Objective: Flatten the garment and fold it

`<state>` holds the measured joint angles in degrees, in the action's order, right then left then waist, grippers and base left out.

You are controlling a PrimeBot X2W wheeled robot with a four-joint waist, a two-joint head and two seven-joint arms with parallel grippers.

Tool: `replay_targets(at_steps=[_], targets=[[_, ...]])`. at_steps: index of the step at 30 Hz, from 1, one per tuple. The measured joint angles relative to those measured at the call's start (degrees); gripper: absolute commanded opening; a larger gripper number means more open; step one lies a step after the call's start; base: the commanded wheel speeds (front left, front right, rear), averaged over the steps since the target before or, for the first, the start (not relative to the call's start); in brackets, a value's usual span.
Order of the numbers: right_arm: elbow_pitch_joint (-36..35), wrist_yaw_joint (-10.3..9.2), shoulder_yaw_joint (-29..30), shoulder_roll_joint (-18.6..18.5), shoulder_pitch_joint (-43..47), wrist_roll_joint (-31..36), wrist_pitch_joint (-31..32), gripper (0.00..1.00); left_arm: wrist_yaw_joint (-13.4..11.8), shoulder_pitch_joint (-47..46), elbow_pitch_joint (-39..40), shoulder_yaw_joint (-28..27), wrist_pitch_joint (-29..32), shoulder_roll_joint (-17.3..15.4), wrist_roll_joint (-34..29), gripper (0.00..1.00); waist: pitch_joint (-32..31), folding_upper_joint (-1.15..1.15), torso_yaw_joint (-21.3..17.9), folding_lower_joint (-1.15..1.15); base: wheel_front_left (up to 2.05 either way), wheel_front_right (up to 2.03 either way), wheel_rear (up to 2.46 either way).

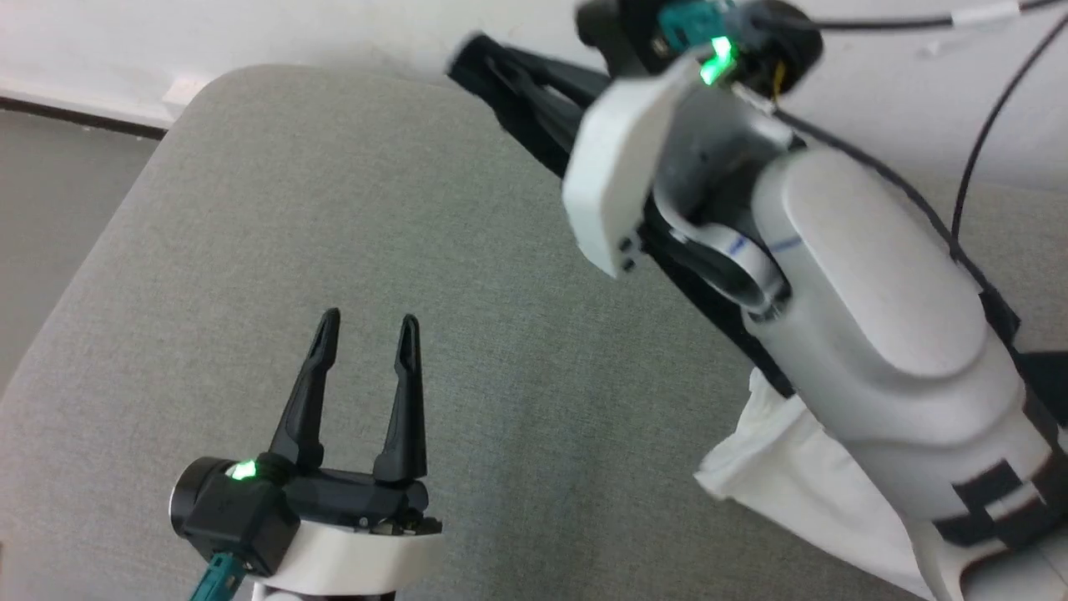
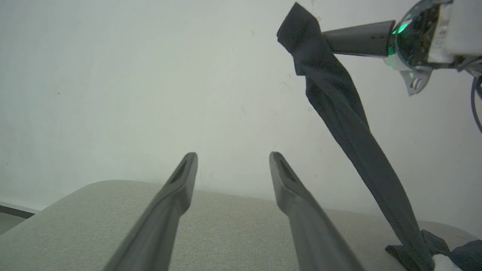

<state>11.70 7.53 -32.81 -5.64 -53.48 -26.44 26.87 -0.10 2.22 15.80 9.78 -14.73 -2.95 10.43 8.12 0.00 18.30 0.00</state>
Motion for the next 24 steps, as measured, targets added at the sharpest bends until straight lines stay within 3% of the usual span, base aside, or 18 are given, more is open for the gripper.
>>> replay_targets(at_steps=[6,14,15,16,17,18,24], targets=[[11.50,0.00,-1.49,2.32,-8.71,-0.35,-4.91,0.00,-0.05,-0.23,-0.27,1.48,0.00,0.00,1.10,1.00,1.71,0.00,1.84,0.00,0.00,0.00,0.00],[28.84,0.00,-5.34,2.54,-9.12,1.69,-7.37,0.00,-0.53,-2.69,-1.33,3.89,0.00,0.00,2.77,1.00,4.59,0.00,5.22,0.01,0.00,0.00,0.00],[30.33,0.00,-6.33,2.60,-8.84,1.77,-7.30,0.05,-0.54,-2.88,-1.44,4.01,0.00,0.00,2.79,1.00,4.99,0.00,5.60,0.00,0.00,0.00,0.00],[31.63,0.00,-7.12,2.65,-8.52,1.70,-7.17,0.31,-0.56,-3.05,-1.60,4.17,0.00,-0.01,2.85,1.00,5.37,0.00,5.94,0.01,0.00,0.00,0.00],[32.88,0.00,-7.87,2.68,-8.25,1.40,-6.75,0.71,-0.64,-3.31,-1.76,4.34,0.00,-0.01,3.01,1.00,5.75,0.00,6.26,0.01,0.00,0.00,0.00],[33.85,0.00,-8.46,2.57,-8.09,0.96,-6.73,1.00,-0.80,-3.61,-1.89,4.56,0.00,-0.01,3.16,1.00,6.09,0.00,6.54,0.01,0.00,0.00,0.00],[35.89,0.00,-10.83,2.35,-8.67,-1.96,-8.72,1.00,-1.41,-4.20,-2.37,4.95,0.00,-0.01,3.36,1.00,7.09,0.00,6.97,0.01,0.00,0.00,0.00]])
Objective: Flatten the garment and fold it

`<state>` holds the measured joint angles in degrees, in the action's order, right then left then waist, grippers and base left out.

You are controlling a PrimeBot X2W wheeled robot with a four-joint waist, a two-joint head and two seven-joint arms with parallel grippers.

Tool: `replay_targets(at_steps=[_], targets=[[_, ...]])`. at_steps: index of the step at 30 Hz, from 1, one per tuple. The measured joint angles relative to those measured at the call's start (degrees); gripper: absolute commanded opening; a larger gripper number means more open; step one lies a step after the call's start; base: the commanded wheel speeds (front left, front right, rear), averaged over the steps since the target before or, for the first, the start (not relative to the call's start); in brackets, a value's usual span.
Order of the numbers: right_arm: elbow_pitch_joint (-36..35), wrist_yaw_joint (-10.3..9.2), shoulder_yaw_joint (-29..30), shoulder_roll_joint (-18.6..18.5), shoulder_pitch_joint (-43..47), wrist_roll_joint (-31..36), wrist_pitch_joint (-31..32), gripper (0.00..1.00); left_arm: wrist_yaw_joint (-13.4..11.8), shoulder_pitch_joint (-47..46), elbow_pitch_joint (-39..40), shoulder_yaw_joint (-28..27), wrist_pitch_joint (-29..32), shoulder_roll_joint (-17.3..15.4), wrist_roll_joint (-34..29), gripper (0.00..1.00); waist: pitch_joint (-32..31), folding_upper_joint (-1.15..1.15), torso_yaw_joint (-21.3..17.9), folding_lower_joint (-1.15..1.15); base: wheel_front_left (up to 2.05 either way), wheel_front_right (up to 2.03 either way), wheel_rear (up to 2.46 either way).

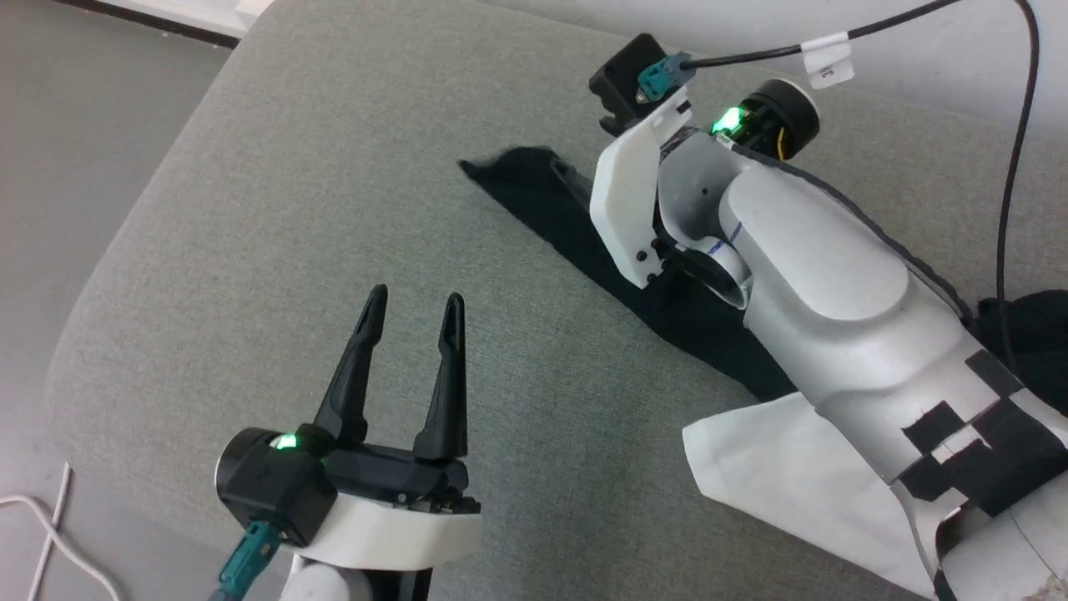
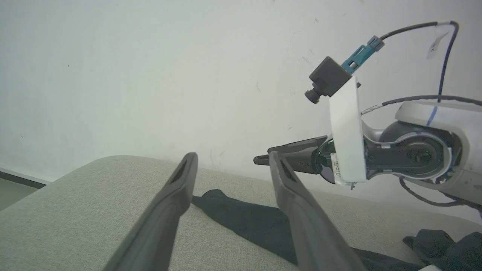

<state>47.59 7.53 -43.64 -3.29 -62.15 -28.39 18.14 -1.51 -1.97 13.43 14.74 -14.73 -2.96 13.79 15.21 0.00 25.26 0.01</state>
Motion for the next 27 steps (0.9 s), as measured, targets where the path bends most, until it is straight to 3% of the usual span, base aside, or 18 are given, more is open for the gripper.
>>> replay_targets(at_steps=[8,16,20,27], targets=[[-2.47,0.00,3.00,-0.88,-1.56,-3.38,-8.65,1.00,-0.11,0.30,0.29,-1.97,0.00,-0.01,-1.48,1.00,-2.09,0.00,-2.80,-0.01,0.00,0.00,0.00],[-13.50,0.00,13.48,-8.84,8.12,1.05,-16.13,1.00,0.54,3.78,1.12,-4.69,0.00,0.01,-3.68,1.00,-5.65,0.00,-7.92,-0.02,0.00,0.00,0.00],[-22.09,0.00,20.25,-12.11,19.42,4.31,-11.55,1.00,1.44,5.26,1.21,-5.44,0.00,0.01,-4.01,1.00,-7.01,0.00,-10.84,-0.02,0.00,0.00,0.00],[-37.82,0.00,27.61,-19.04,41.21,6.78,8.79,1.00,2.25,5.37,1.31,-4.70,0.00,0.03,-4.19,1.00,-7.87,0.00,-13.55,-0.02,0.00,0.00,0.00]])
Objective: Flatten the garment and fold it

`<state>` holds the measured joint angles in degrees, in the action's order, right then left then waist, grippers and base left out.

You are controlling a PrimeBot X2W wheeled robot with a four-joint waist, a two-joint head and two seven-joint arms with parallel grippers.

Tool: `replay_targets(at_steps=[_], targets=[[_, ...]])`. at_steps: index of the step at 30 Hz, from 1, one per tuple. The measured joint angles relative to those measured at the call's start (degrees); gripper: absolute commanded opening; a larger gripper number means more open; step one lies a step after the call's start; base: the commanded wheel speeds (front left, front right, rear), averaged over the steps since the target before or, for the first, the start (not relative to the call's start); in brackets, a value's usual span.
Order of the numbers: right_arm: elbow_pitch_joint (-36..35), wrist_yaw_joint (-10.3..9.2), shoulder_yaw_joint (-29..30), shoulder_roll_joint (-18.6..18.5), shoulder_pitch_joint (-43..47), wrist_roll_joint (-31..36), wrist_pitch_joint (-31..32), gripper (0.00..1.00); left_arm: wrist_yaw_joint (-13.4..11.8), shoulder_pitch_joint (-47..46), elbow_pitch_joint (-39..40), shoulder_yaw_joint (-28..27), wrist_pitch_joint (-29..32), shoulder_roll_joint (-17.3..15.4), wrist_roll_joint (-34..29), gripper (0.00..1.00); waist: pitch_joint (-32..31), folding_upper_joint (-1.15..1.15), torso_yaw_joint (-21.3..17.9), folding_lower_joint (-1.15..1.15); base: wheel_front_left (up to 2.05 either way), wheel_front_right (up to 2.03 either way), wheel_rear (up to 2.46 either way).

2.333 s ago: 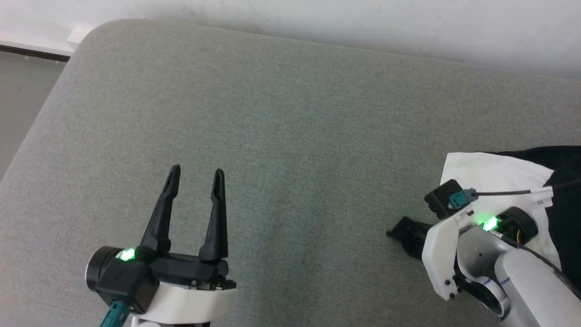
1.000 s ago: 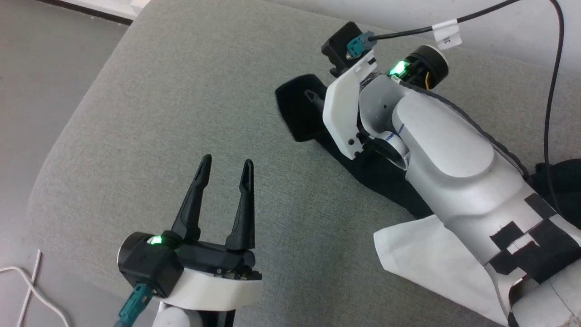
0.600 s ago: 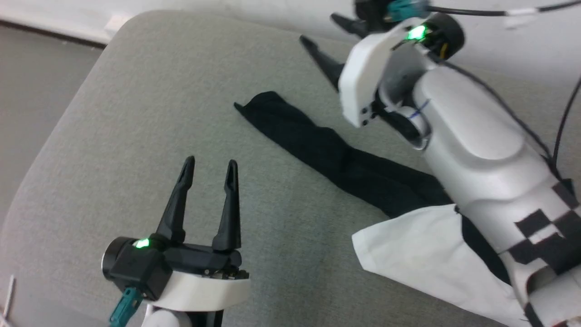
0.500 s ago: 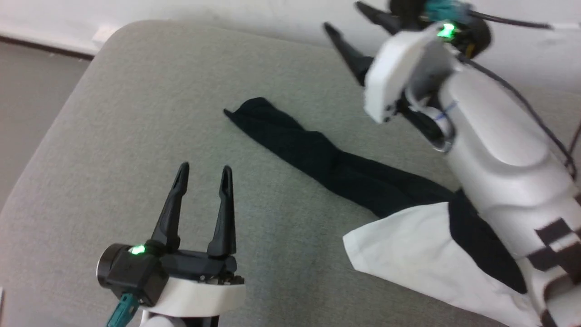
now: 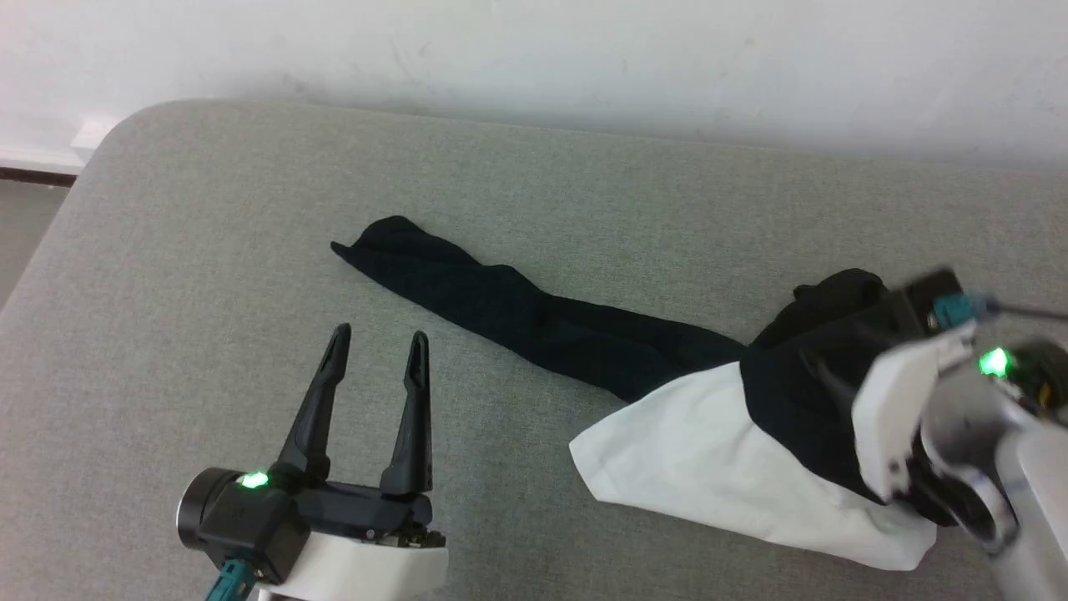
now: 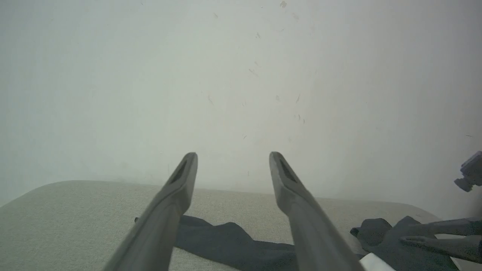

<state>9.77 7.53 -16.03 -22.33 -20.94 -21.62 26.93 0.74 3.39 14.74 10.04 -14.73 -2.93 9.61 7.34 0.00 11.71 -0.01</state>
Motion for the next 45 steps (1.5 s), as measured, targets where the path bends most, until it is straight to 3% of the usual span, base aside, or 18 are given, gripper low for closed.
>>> replay_targets(at_steps=[4,9,10,12,19,26,27,28,29,37,44,45], targets=[[-8.91,0.00,3.74,-1.88,9.99,-0.19,8.76,1.00,-0.01,0.01,0.04,-0.07,0.00,0.01,0.03,1.00,0.63,0.00,0.75,0.00,0.00,0.00,0.00],[-15.95,0.00,7.09,-1.87,16.30,1.22,12.92,1.00,-0.02,0.01,-0.05,-0.38,0.00,0.01,0.40,1.00,1.85,0.00,2.29,0.01,0.00,0.00,0.00],[-16.49,0.00,7.43,-1.79,16.90,1.82,13.35,0.45,-0.02,0.01,-0.10,-0.38,0.00,0.01,0.43,1.00,2.06,0.00,2.56,0.01,0.00,0.00,0.00],[-17.30,0.00,9.15,-0.43,17.48,3.08,13.13,0.00,-0.02,-0.06,-0.22,-0.44,0.00,0.00,0.53,1.00,2.47,0.00,2.98,0.01,0.00,0.00,0.00],[-22.14,0.01,10.68,2.78,14.83,5.84,10.25,0.00,-0.32,-0.34,-0.29,-1.27,0.00,0.00,0.67,1.00,2.81,0.00,2.23,0.01,0.00,0.00,0.00],[-25.48,0.00,11.89,1.97,8.96,7.13,9.11,0.00,-0.56,-0.32,-0.29,-0.92,0.00,0.00,1.00,1.00,1.21,0.00,-0.76,0.01,0.00,0.00,0.00],[-25.54,0.00,11.69,1.89,8.90,7.12,9.11,0.24,-0.76,-0.32,-0.27,-0.80,0.00,0.00,1.00,1.00,0.96,0.00,-1.15,0.01,0.00,0.00,0.00],[-25.58,0.00,11.25,1.85,8.96,6.94,9.11,0.80,-0.79,-0.33,-0.27,-0.74,0.00,0.00,1.00,1.00,0.74,0.00,-1.48,0.01,0.00,0.00,0.00],[-25.62,0.00,10.70,1.86,9.20,6.64,9.11,1.00,-0.79,-0.33,-0.26,-0.68,0.00,0.01,1.00,1.00,0.55,0.00,-1.78,0.01,0.00,0.00,0.00],[-23.28,0.00,6.27,0.93,16.88,3.25,10.79,1.00,-0.79,-0.37,0.09,-0.82,0.00,0.01,1.00,1.00,1.77,0.00,-1.60,0.01,0.00,0.00,0.00],[-18.71,0.00,3.52,-1.19,17.22,3.21,9.12,1.00,-0.77,-1.81,0.09,-0.87,0.00,0.00,1.01,1.00,4.30,0.00,0.19,0.01,0.00,0.00,0.00],[-18.04,0.00,3.00,-1.54,17.02,3.22,9.21,0.72,-0.76,-2.00,0.07,-0.81,0.00,0.00,1.01,1.00,4.60,0.00,0.51,0.02,0.00,0.00,0.00]])
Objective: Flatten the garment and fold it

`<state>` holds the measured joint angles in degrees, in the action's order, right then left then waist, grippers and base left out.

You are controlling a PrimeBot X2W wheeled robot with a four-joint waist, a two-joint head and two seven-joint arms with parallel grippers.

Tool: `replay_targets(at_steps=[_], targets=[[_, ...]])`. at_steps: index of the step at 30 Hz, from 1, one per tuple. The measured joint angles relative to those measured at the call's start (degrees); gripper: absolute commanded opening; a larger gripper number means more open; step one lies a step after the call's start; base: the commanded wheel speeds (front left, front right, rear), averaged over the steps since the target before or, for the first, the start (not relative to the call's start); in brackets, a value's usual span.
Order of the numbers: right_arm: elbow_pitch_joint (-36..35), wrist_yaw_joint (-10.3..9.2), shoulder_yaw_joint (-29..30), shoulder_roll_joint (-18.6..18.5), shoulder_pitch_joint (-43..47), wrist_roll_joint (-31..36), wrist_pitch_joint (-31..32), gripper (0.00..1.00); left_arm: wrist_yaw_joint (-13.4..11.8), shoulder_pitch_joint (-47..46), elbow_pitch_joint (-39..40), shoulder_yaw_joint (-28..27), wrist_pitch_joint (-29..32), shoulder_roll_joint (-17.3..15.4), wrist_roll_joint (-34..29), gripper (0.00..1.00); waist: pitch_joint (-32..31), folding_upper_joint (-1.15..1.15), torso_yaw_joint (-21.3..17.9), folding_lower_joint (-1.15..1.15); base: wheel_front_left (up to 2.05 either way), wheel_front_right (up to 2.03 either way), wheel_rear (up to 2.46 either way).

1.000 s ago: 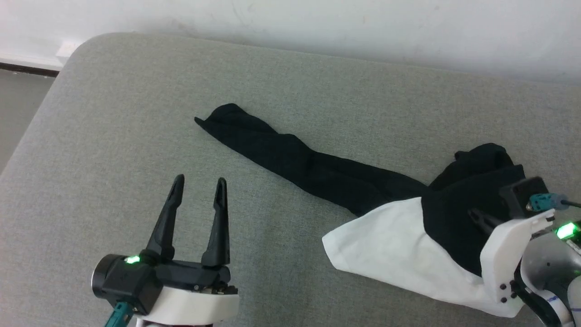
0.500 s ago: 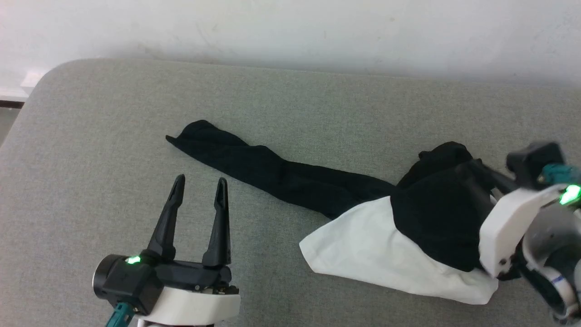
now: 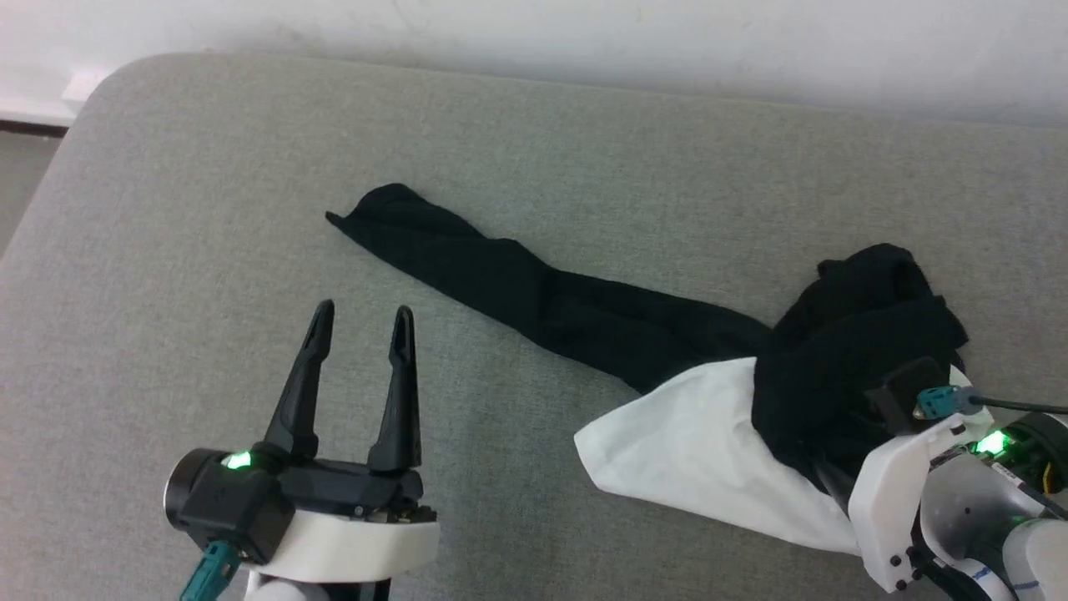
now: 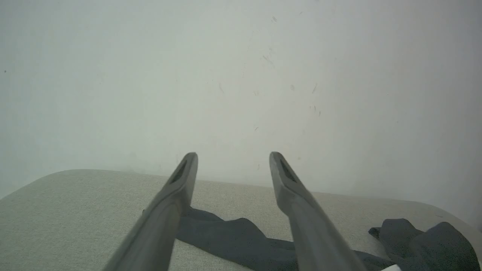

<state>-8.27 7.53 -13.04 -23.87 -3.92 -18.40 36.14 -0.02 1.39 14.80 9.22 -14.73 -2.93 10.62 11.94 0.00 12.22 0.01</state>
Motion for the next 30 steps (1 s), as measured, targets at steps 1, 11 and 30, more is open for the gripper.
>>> replay_targets(at_steps=[1,11,30], targets=[[0.66,0.00,-0.44,-0.35,-0.29,0.01,0.19,0.35,0.00,-0.26,0.00,-0.04,0.00,0.00,0.01,1.00,0.30,0.00,0.31,0.00,0.00,0.00,0.00],[1.13,0.00,0.45,0.94,-4.56,1.77,-2.37,0.00,-0.07,-0.77,-0.38,-0.11,0.00,0.00,0.52,1.00,1.17,0.00,1.82,0.00,0.00,0.00,0.00],[-3.23,0.00,31.16,7.21,-6.30,6.42,-7.89,0.00,-0.45,1.23,-0.62,-0.48,0.00,0.00,0.33,1.00,-4.78,0.00,-3.21,-0.01,0.00,0.00,0.00]])
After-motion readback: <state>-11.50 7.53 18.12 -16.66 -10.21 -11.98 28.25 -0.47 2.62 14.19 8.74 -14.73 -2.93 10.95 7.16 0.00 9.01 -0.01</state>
